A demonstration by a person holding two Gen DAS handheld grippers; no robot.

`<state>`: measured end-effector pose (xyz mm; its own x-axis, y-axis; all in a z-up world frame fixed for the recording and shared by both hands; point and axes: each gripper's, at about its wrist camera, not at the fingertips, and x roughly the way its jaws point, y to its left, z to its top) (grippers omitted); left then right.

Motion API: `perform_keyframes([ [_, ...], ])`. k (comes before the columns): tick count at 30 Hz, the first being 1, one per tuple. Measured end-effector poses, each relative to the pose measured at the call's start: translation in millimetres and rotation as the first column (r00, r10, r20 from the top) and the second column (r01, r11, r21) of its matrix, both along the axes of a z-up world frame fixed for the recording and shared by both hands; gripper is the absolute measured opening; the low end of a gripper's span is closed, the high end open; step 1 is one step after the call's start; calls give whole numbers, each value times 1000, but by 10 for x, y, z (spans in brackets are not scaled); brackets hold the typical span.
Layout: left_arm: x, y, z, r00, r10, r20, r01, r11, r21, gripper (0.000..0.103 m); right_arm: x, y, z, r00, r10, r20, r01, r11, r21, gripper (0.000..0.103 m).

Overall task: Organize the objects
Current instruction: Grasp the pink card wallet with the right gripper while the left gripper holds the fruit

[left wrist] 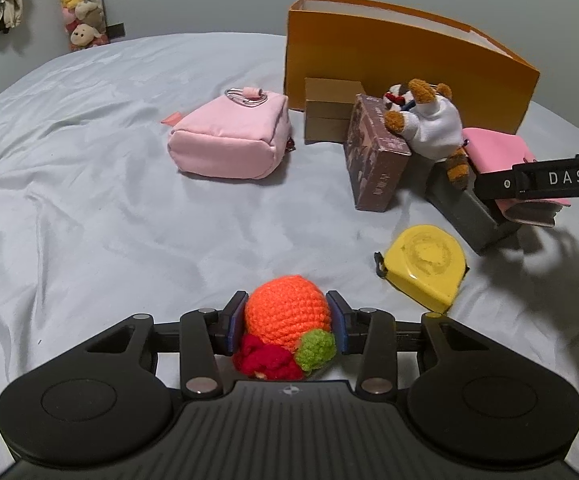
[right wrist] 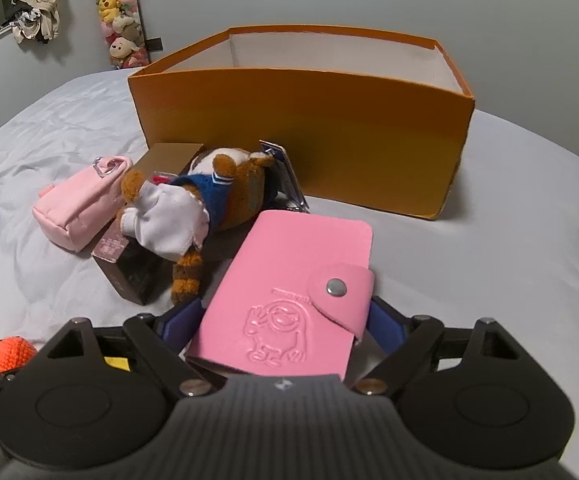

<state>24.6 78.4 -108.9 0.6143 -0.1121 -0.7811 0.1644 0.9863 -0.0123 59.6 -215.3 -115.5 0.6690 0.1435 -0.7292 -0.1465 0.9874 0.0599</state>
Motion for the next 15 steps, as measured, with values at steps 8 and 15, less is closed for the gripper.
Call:
perform_keyframes([
  [8,-8,-80,98,999,-27,22,27,1000,-10,47,-96,-139,146,1000,-19,16,19,999,31,87],
  [15,-8,-144,172,999,-35,35,35,999,-20,47,-137,-218,213,1000,-19,12,19,999,33,82],
])
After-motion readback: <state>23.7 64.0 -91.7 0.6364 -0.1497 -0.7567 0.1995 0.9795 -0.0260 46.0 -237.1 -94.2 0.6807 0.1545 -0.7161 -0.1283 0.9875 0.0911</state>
